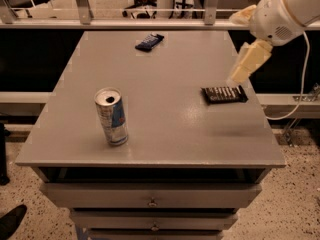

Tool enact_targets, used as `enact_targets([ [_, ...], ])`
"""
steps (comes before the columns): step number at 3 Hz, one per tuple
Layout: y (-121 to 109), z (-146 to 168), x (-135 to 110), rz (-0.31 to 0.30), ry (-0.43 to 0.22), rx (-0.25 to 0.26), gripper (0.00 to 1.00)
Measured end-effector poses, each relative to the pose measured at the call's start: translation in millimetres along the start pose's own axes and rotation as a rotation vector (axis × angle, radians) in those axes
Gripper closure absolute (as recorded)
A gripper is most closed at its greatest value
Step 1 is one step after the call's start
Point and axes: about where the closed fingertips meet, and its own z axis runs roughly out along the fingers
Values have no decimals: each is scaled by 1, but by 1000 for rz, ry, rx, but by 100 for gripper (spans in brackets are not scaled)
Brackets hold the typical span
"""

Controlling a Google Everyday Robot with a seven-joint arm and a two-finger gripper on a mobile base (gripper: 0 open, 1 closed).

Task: Pick rxbar blueberry

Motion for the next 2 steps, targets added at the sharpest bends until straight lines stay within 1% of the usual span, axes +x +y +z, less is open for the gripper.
enact_targets([
  [1,-45,30,-31,7,-167,25,0],
  [2,-58,36,-38,11,-208,32,0],
])
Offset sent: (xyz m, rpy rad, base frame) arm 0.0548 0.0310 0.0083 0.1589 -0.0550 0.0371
